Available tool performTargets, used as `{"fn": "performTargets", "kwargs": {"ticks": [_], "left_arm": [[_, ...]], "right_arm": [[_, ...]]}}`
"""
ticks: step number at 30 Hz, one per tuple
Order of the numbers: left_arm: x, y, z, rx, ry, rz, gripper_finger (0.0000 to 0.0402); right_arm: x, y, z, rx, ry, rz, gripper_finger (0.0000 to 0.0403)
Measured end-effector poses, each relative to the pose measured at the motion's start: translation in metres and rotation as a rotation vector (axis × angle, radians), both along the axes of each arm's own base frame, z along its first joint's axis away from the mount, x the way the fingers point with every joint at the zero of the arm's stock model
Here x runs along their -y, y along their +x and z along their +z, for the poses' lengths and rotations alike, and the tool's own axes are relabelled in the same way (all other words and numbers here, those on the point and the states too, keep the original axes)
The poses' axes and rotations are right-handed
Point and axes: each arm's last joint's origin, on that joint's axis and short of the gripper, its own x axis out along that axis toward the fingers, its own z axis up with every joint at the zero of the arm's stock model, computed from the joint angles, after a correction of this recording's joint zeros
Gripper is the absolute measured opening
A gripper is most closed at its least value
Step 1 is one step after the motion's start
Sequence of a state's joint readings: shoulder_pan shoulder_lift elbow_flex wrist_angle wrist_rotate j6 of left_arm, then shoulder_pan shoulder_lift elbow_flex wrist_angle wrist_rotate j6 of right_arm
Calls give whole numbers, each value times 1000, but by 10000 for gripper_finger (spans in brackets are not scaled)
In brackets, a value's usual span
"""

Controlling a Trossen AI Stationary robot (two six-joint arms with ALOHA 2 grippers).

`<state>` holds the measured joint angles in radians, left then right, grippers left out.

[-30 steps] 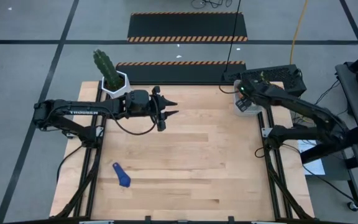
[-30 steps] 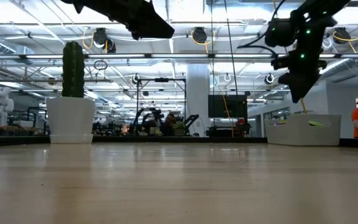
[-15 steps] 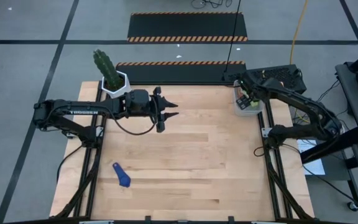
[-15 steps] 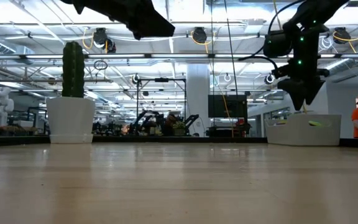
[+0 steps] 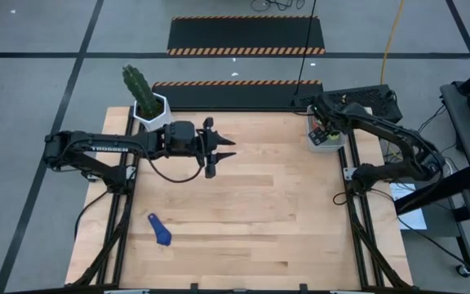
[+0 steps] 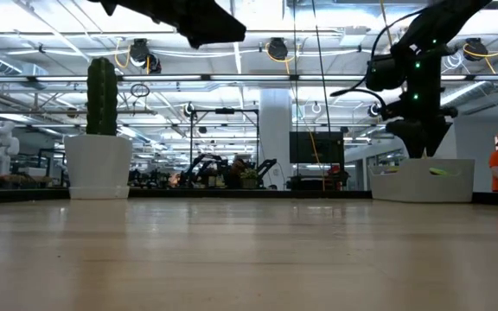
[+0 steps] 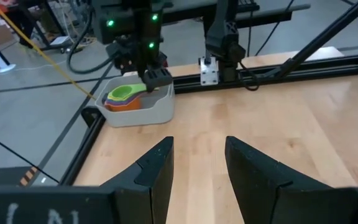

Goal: Nest measuring cups in basket
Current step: Stack the green measuring cup on top of the yellow measuring cup in the gray bin

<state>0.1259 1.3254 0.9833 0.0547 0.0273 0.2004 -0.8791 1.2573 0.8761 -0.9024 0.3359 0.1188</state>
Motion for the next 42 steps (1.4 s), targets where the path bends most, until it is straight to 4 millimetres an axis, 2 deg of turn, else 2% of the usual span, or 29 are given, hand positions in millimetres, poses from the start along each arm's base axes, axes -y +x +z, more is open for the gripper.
{"fn": "performTargets", "kwargs": {"ticks": [19,31,39,42], "left_arm": [[9,1,0,-2,23,-37,147],[15,2,2,20,57,-65,147],[15,2,2,12,65,-68,147],[15,2,2,10,76,-71,147]], "right_arm": [[9,7,-17,-126,-40,-83,283],[15,14,-31,-78,-23,-143,270],[10,12,-48,-45,9,-137,261],[9,11,-48,-40,11,-134,261]]}}
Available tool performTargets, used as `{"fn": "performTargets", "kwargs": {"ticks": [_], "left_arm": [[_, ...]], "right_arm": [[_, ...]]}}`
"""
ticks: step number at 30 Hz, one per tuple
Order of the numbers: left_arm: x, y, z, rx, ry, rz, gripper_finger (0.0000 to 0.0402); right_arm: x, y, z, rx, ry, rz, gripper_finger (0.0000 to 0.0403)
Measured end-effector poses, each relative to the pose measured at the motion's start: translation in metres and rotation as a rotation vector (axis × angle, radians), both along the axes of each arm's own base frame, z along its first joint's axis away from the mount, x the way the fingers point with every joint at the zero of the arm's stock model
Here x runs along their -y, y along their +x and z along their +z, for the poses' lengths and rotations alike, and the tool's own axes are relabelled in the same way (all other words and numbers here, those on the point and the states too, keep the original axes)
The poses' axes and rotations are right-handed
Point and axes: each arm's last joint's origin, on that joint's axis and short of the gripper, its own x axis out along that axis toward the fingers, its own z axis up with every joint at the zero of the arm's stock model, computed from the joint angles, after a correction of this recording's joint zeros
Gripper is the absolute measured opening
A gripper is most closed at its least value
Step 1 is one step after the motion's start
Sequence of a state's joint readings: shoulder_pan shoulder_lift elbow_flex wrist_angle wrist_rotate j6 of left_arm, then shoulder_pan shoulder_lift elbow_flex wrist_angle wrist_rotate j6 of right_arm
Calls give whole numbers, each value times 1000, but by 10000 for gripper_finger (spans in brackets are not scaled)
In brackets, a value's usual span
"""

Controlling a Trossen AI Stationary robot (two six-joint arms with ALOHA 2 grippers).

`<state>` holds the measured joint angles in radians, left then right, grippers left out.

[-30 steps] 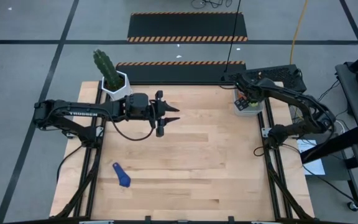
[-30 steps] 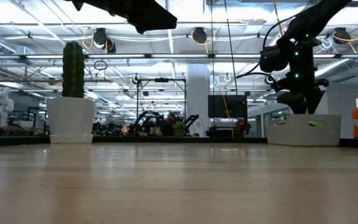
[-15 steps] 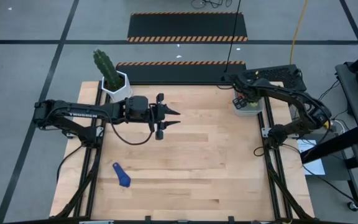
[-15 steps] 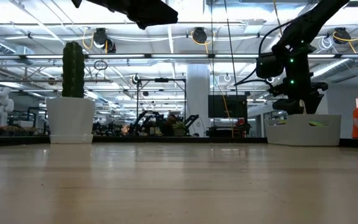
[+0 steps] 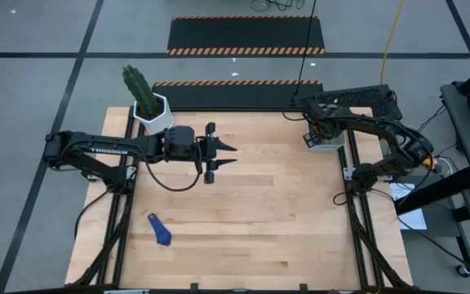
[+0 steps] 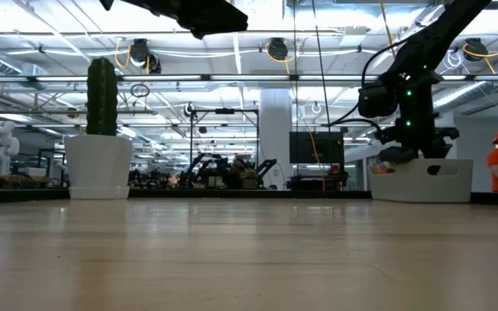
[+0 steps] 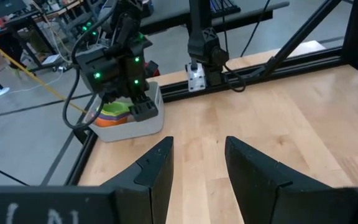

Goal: Nest measuring cups in basket
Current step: Stack the green measuring cup on top of the yellow measuring cup in the gray bin

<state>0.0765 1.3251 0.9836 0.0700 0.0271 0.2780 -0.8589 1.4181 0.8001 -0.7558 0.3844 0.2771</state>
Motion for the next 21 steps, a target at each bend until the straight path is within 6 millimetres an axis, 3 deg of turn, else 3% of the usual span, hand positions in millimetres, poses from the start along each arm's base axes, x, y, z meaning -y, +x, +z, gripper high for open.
{"fn": "performTargets", "kwargs": {"ticks": [6,21], "left_arm": [[0,0,0,0,7,-2,147],[0,0,0,0,11,-2,147]], "right_arm": [[-4,6,0,59,39,32,260],[-3,6,2,12,-23,30,264]]}}
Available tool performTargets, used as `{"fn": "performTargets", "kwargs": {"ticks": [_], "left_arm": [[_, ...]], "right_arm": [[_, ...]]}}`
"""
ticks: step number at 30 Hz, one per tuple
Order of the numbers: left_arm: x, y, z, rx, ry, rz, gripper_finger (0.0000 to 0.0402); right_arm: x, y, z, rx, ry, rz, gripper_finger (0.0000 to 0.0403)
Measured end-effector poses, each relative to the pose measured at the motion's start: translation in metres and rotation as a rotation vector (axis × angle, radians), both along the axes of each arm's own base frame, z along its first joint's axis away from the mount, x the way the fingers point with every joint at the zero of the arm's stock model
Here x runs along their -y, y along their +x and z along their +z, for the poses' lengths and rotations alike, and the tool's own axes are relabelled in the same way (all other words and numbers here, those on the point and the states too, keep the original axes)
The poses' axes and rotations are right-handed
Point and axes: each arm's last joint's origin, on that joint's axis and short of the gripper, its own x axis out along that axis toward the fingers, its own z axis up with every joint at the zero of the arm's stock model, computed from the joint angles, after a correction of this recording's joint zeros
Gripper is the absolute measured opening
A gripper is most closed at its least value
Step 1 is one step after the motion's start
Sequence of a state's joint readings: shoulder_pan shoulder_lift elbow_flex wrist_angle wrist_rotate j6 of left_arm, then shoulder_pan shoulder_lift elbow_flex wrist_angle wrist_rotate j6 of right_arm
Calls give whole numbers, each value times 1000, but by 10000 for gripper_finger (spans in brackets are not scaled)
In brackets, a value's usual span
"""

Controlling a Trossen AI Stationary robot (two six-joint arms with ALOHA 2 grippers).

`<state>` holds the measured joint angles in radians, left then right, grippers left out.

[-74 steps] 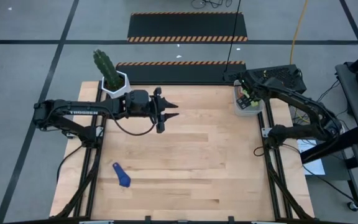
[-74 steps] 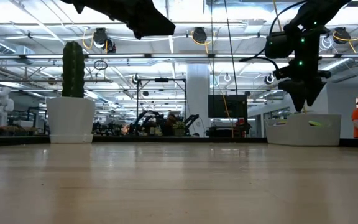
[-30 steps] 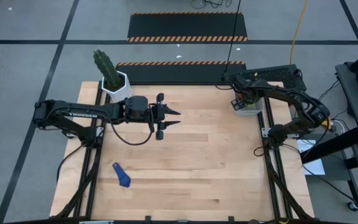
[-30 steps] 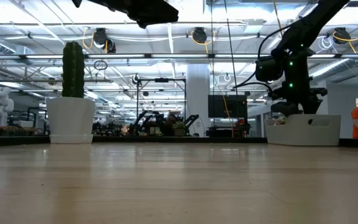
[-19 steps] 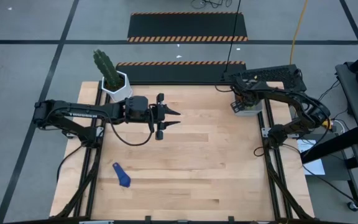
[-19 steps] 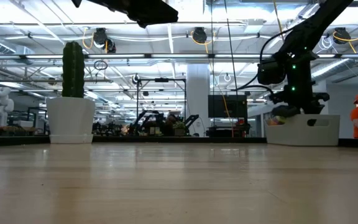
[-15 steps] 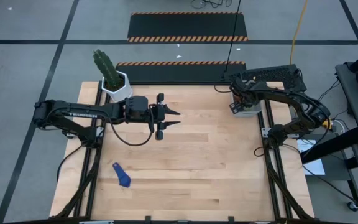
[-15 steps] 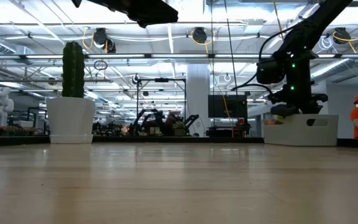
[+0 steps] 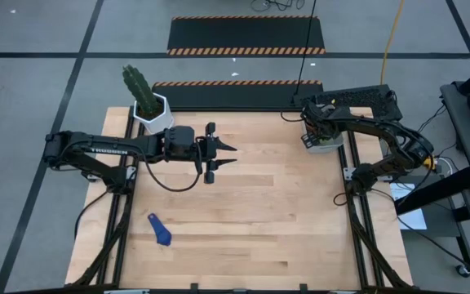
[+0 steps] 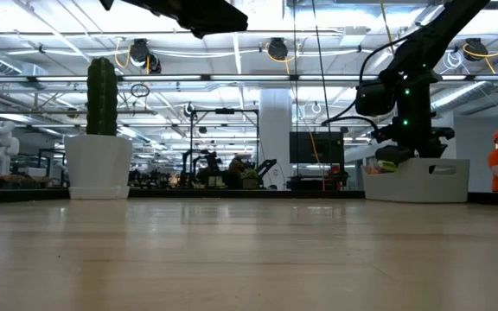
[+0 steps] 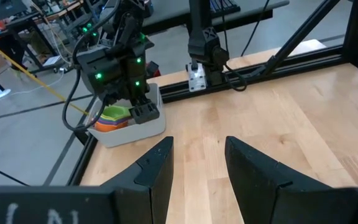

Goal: Nest measuring cups in basket
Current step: Stack the green measuring cup on top of the yellow measuring cup in the gray bin

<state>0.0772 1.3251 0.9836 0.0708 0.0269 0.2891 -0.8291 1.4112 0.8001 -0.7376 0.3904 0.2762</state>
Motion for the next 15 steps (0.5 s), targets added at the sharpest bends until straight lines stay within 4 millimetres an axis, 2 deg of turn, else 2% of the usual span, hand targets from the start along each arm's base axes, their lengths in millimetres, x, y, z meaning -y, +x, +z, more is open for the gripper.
{"fn": "performTargets", "kwargs": {"ticks": [5,10,15], "left_arm": [[0,0,0,0,7,-2,147],[0,0,1,6,7,-2,147],[0,1,3,31,8,-2,147]], "right_arm": [[-1,1,9,46,-51,15,269],[-5,7,32,122,-130,41,269],[1,16,48,177,-183,92,245]]}}
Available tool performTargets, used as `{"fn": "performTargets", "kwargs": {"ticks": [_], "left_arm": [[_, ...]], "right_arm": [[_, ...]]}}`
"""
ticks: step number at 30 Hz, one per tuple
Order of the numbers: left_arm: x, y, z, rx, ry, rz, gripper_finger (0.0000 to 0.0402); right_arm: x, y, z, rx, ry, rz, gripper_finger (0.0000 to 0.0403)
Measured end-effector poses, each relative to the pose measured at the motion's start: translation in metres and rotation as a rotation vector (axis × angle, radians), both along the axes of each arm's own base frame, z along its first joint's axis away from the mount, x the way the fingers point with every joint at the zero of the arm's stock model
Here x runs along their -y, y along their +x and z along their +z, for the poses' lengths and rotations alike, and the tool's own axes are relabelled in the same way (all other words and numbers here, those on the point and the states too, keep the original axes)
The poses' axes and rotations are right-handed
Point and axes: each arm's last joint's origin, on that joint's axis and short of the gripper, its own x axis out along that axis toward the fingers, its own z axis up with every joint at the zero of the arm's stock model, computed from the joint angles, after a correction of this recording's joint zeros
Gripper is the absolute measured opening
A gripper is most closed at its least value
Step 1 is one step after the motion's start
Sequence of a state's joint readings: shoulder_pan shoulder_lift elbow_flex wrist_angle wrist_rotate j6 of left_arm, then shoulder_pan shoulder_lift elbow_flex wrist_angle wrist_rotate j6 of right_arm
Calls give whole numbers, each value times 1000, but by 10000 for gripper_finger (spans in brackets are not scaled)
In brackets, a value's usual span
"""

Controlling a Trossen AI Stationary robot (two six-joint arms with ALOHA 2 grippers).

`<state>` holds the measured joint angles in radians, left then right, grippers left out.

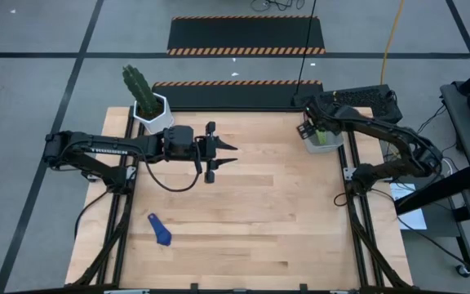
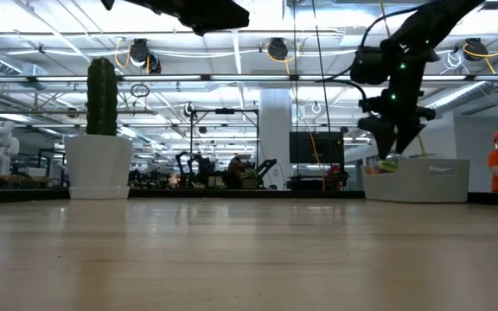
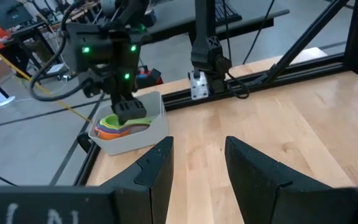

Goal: Nest measuring cups in basket
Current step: Stack the green measuring cup on top of the yellow measuring cup in the gray bin

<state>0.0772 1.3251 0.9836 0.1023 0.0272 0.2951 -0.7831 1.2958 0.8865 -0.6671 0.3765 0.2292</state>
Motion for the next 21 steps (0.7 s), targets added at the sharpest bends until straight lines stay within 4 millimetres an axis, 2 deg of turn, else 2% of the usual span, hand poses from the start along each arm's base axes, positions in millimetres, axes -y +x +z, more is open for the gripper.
{"fn": "performTargets", "kwargs": {"ticks": [5,14,18,21], "left_arm": [[0,0,0,1,-2,1,147],[0,0,-1,-13,-10,2,147],[0,0,-2,-17,-12,3,147],[0,0,-2,-17,-12,3,147]], "right_arm": [[15,2,-3,45,14,20,182],[33,0,-12,26,-8,24,55],[40,0,-16,23,-21,32,16],[44,0,-24,3,4,29,3]]}}
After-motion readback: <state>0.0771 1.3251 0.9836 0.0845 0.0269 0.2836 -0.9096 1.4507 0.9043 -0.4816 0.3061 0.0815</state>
